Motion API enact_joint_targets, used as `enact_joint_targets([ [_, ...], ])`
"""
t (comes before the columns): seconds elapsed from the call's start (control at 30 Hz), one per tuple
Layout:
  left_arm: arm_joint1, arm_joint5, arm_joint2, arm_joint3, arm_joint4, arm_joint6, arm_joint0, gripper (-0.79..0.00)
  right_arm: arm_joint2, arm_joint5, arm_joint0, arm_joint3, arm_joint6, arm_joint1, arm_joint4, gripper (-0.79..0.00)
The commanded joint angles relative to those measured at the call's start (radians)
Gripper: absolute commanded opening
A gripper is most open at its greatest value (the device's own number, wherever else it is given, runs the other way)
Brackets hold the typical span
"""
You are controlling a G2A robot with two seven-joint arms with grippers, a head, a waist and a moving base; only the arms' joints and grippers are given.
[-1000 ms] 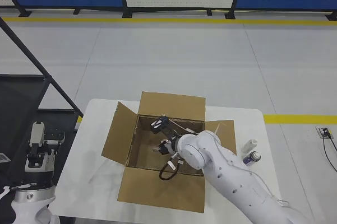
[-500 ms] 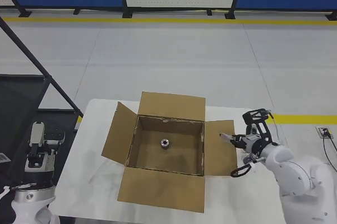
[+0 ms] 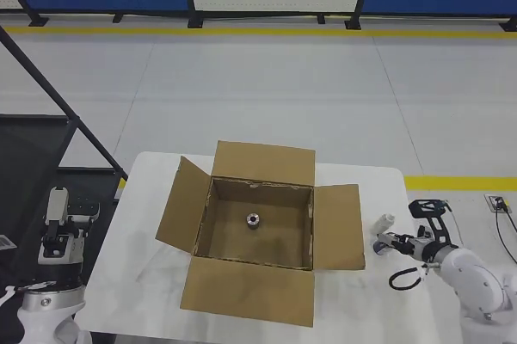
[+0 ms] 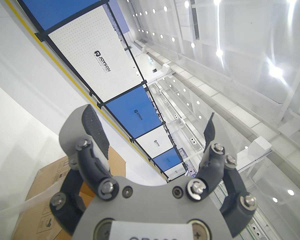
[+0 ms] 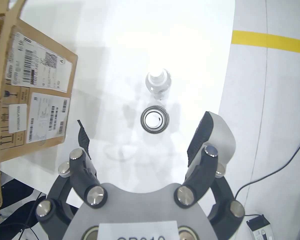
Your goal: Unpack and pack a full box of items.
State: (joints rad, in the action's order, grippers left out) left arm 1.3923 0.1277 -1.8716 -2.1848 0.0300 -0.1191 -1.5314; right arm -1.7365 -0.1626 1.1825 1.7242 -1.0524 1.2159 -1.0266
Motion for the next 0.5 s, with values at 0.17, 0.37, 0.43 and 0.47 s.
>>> enact_joint_targets([
  [0.17, 0.000, 0.000, 0.000, 0.000, 0.000, 0.000, 0.000, 0.000, 0.035, -0.003, -0.040, -0.091, -0.028, -0.008, -0.005, -0.028],
  [0.37, 0.000, 0.000, 0.000, 0.000, 0.000, 0.000, 0.000, 0.000, 0.068, 0.001, -0.073, -0.155, -0.036, -0.013, -0.007, -0.305],
  [0.43, 0.000, 0.000, 0.000, 0.000, 0.000, 0.000, 0.000, 0.000, 0.076, -0.002, -0.086, -0.178, -0.036, -0.014, -0.002, -0.419],
  [0.47, 0.000, 0.000, 0.000, 0.000, 0.000, 0.000, 0.000, 0.000, 0.079, -0.005, -0.091, -0.188, -0.037, -0.015, 0.001, -0.465],
])
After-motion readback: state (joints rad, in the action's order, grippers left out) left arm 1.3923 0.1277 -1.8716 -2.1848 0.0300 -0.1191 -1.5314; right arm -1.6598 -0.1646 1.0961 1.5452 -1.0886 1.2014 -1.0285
